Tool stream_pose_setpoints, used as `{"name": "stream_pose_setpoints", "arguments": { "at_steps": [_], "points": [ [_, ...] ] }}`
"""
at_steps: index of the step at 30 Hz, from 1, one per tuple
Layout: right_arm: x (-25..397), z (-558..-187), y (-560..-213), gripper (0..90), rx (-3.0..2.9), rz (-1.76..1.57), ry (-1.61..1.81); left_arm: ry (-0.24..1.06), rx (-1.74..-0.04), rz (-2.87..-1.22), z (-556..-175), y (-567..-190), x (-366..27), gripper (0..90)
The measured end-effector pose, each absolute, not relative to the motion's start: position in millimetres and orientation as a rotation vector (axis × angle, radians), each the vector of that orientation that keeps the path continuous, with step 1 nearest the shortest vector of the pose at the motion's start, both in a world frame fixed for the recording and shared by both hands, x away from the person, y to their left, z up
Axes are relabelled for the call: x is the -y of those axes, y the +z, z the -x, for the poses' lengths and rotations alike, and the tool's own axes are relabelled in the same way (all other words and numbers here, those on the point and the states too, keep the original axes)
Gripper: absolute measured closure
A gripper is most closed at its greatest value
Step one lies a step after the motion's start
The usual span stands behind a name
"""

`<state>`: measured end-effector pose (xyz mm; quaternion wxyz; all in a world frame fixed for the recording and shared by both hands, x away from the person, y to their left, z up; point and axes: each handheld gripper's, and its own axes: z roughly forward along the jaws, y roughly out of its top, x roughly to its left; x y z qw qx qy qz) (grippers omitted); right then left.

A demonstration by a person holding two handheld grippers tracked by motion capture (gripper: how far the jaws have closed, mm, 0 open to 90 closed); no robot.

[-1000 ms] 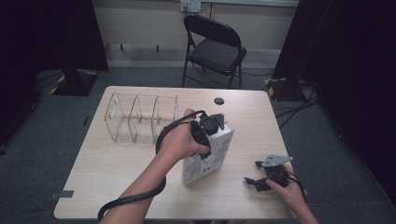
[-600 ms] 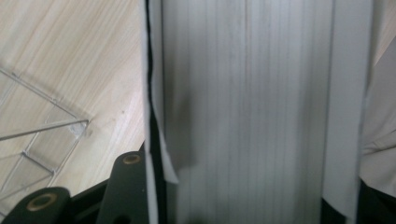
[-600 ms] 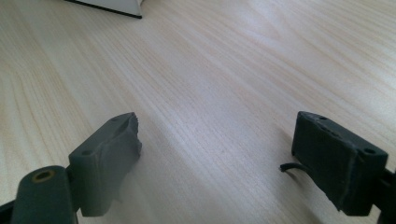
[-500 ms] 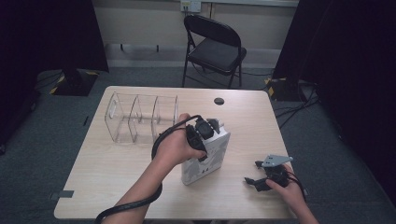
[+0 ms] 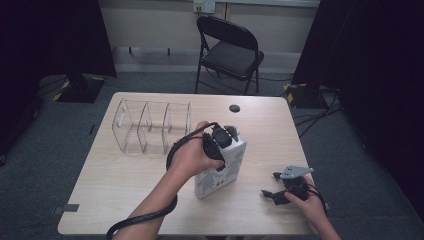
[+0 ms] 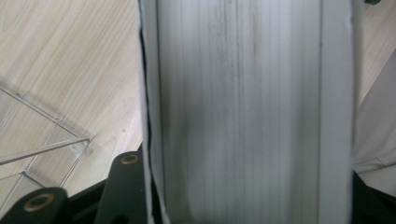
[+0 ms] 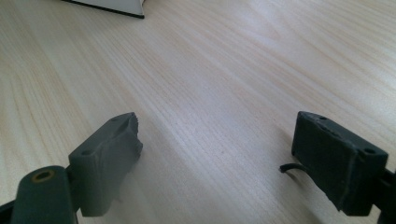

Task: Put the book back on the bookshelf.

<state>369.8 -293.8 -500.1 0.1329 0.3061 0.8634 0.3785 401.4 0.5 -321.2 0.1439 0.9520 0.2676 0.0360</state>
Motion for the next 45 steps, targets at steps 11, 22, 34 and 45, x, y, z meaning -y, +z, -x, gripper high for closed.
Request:
{"name": "stream_pose_setpoints", "arguments": {
  "at_steps": [11,22,34,45],
  "points": [
    [294,-370,-500,13.9,-2.505,-0.886,1.093,0.049,-0.832,-2.754,-399,-314,-6,52.9],
    [294,-370,-500,13.9,-2.505,-0.886,1.094,0.057,-0.893,-2.726,-397,-298,-22,52.9],
    [294,-370,-500,13.9,-2.509,-0.884,1.096,0.05,-0.944,-2.723,-396,-292,-37,53.0],
    [294,-370,-500,13.9,-2.508,-0.884,1.095,0.05,-0.963,-2.715,-395,-285,-51,53.0]
  ]
}}
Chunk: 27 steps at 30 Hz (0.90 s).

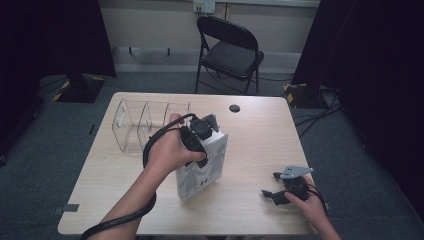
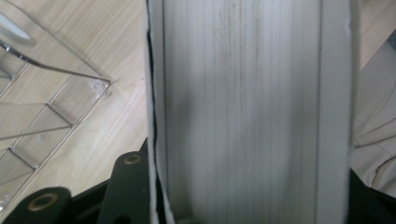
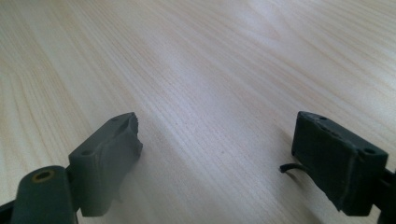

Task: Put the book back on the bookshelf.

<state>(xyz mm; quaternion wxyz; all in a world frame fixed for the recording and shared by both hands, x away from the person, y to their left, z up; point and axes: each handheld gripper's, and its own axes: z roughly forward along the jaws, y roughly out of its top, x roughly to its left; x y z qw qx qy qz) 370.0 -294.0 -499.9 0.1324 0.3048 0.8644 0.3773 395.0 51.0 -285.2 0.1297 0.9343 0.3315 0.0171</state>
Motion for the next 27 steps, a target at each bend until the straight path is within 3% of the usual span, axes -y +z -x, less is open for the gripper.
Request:
{"name": "stream_pose_setpoints", "arguments": {
  "at_steps": [27],
  "points": [
    [294,-370,-500,13.9,-2.509,-0.885,1.095,0.028,-1.065,-2.693,-390,-281,-90,53.0]
  ]
}}
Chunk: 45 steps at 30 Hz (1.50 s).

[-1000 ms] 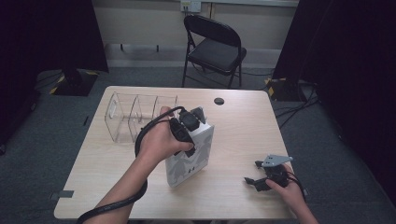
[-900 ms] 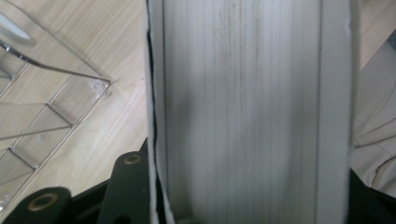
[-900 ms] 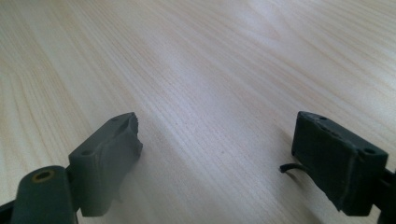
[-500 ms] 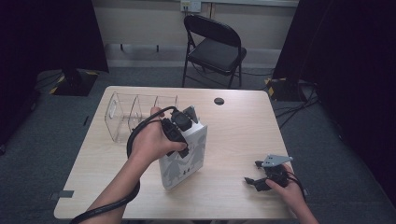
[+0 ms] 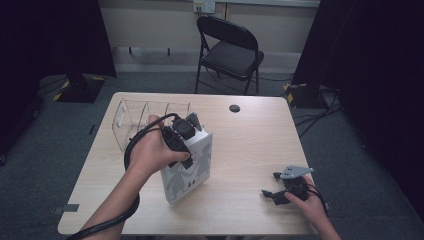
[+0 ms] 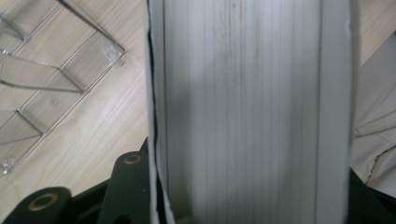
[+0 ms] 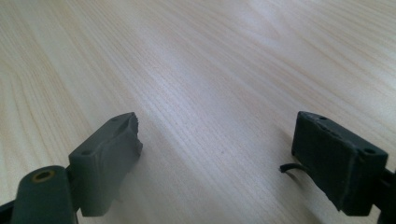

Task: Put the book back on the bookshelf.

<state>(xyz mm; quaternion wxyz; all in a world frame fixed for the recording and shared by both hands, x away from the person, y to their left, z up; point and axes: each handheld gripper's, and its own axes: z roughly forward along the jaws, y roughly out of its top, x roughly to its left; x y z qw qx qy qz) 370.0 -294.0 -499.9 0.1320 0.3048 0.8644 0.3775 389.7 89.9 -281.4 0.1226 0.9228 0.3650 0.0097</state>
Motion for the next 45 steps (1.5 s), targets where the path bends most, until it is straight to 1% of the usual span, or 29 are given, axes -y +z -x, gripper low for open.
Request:
{"name": "stream_pose_setpoints", "arguments": {
  "at_steps": [5,11,28,38,45],
  "points": [
    [294,-370,-500,13.9,-2.508,-0.885,1.092,0.034,-1.104,-2.669,-388,-282,-97,53.0],
    [294,-370,-500,13.9,-2.509,-0.885,1.095,0.036,-1.107,-2.684,-388,-283,-106,53.0],
    [294,-370,-500,13.9,-2.505,-0.884,1.097,0.06,-1.221,-2.626,-391,-284,-132,53.0],
    [294,-370,-500,13.9,-2.505,-0.885,1.097,0.056,-1.276,-2.6,-395,-286,-144,53.0],
    [294,-370,-500,13.9,-2.505,-0.884,1.097,0.078,-1.304,-2.593,-396,-286,-150,53.0]
  ]
}}
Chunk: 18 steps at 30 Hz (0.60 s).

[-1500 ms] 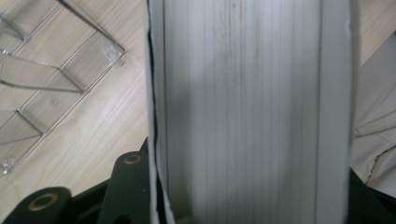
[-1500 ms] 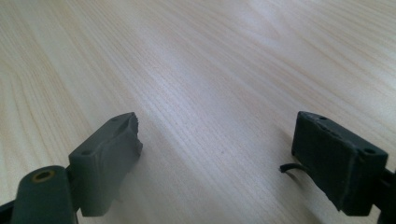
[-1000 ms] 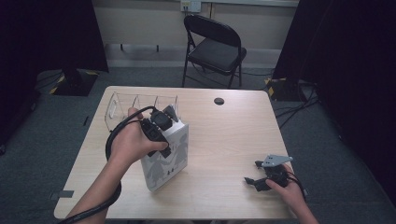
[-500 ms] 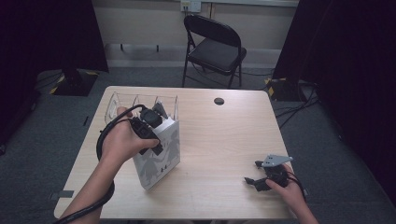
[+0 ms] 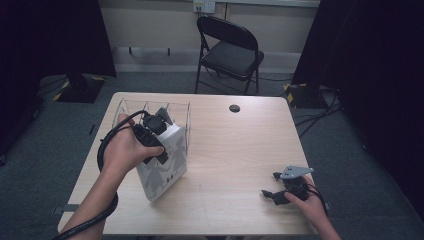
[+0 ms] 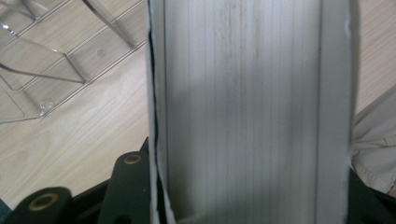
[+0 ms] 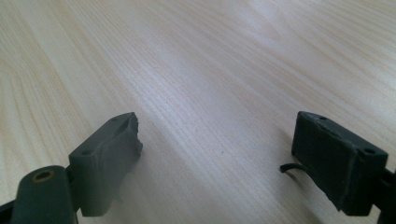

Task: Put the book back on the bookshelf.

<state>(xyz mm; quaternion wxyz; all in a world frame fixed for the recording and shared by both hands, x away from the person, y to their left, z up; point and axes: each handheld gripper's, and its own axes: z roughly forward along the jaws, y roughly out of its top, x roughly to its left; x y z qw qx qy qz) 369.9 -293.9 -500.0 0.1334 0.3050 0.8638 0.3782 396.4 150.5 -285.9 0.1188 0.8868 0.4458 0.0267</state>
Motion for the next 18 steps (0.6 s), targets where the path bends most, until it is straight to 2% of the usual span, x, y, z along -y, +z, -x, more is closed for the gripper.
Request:
{"name": "stream_pose_setpoints", "arguments": {
  "at_steps": [18],
  "points": [
    [293.9,-369.8,-500.0,13.9,-2.505,-0.885,1.096,0.121,-1.374,-2.562,-404.0,-287.8,-157.6,53.0]
  ]
}}
